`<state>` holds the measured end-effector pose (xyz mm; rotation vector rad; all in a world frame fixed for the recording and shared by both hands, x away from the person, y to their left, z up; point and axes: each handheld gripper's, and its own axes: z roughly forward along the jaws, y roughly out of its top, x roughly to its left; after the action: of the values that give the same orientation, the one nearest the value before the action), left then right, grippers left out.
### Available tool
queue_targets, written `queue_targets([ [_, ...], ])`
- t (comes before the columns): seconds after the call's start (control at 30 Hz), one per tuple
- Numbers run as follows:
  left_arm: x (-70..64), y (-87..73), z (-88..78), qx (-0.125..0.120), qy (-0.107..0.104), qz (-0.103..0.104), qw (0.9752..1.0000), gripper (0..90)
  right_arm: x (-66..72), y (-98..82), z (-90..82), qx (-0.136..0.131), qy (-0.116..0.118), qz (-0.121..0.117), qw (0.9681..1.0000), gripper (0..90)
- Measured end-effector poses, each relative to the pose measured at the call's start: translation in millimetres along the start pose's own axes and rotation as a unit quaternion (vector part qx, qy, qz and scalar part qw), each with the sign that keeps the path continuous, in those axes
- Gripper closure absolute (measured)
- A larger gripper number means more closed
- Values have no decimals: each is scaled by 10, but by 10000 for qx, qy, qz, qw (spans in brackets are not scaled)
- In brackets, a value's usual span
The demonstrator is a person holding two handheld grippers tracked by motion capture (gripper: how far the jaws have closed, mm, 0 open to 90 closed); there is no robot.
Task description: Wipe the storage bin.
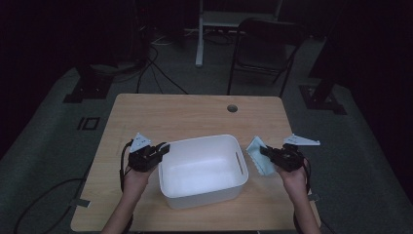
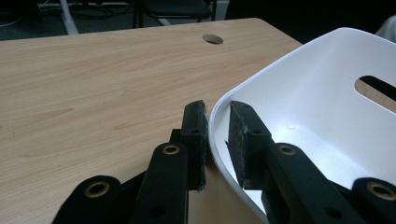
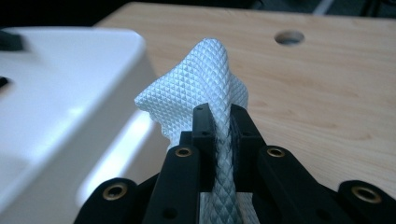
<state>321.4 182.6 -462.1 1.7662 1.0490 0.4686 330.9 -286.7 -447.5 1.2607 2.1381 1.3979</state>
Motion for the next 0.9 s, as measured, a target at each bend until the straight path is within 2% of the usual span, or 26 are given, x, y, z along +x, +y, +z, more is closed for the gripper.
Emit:
queue_targets([
  [0.13, -2, 1, 1, 2, 7, -7, 10000, 763, 114, 93, -237, -305, 323, -99, 9990, 831],
  [0.2, -2, 2, 1, 7, 9, -3, 10000, 763, 146, 107, -284, -368, 386, -130, 9985, 832],
  [0.27, -2, 0, 1, 3, 11, -13, 10000, 763, 272, 126, -398, -478, 600, -291, 9966, 831],
  [0.4, -2, 0, 1, 0, 12, -15, 10000, 763, 410, 44, -402, -375, 990, -360, 9937, 831],
  [0.5, -3, 0, 1, 1, 17, -13, 10000, 763, 473, -15, -359, -200, 1034, -448, 9934, 831],
  [0.73, -7, -1, 0, -1, 35, -10, 10000, 763, 513, -183, -237, 130, 1104, -422, 9929, 831],
  [0.8, -9, 0, 2, -1, 35, -15, 10000, 763, 522, -220, -231, 145, 1165, -376, 9924, 831],
  [0.9, -15, 0, 2, 2, 57, -19, 10000, 763, 546, -266, -213, 141, 1137, -375, 9927, 831],
])
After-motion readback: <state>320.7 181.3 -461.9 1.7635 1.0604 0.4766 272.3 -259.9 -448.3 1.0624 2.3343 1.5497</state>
